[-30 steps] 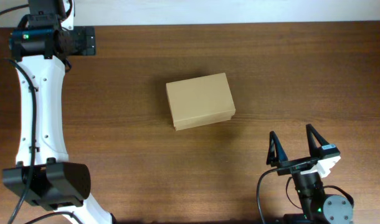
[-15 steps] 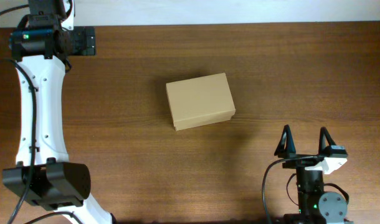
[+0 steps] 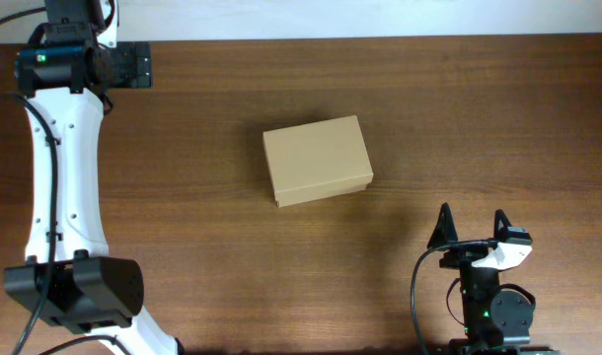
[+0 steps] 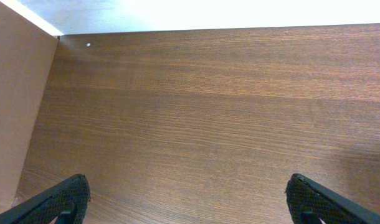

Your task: Pack container

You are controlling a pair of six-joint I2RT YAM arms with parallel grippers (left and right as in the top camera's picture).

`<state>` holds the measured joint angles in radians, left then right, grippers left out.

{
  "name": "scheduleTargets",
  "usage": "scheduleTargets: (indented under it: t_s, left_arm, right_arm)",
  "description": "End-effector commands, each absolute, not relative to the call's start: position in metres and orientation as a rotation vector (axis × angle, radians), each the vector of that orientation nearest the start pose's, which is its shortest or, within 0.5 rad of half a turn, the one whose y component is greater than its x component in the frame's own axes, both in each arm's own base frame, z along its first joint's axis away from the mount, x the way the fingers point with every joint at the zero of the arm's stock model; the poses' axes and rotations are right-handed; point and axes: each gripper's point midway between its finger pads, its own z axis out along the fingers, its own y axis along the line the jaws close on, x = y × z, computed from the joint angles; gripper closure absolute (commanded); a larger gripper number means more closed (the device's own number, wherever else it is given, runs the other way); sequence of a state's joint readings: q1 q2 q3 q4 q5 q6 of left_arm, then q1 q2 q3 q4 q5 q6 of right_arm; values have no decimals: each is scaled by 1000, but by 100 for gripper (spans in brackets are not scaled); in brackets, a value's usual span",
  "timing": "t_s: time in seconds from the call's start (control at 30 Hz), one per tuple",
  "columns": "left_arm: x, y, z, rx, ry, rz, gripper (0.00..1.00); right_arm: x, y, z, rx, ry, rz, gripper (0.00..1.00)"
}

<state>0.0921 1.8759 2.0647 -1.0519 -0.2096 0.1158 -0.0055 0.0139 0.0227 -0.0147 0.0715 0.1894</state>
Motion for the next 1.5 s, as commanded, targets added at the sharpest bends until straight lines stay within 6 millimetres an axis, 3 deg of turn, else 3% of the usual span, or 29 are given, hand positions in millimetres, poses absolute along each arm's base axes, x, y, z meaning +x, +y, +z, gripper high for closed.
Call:
scheduleTargets:
  t_s: [0.0, 0.2, 0.7, 0.87, 1.0, 1.1, 1.23, 1.47]
  left_arm:
    - [482, 80, 284, -58, 2443, 344, 1]
    - [482, 80, 284, -58, 2443, 344, 1]
    - [482, 81, 284, -59, 2442, 344, 1]
    - [468, 79, 320, -66, 2365, 343, 1]
    - [437, 72, 363, -66, 2269, 339, 1]
    - [398, 54, 376, -30, 2236, 320, 1]
    - [338, 32, 353, 39, 2255, 295, 1]
    - [230, 72, 293, -88, 2234, 582, 1]
  right_arm:
    - [246, -16, 172, 228, 1566, 84, 1]
    - [245, -16, 157, 232, 1628, 78, 1]
    - [246, -16, 157, 232, 1628, 78, 1]
    - [246, -16, 157, 232, 1628, 78, 1]
    - [246, -16, 157, 232, 1628, 78, 1]
    - [246, -16, 157, 232, 1628, 78, 1]
    - [246, -16, 157, 232, 1628, 78, 1]
    - [246, -16, 157, 232, 1628, 78, 1]
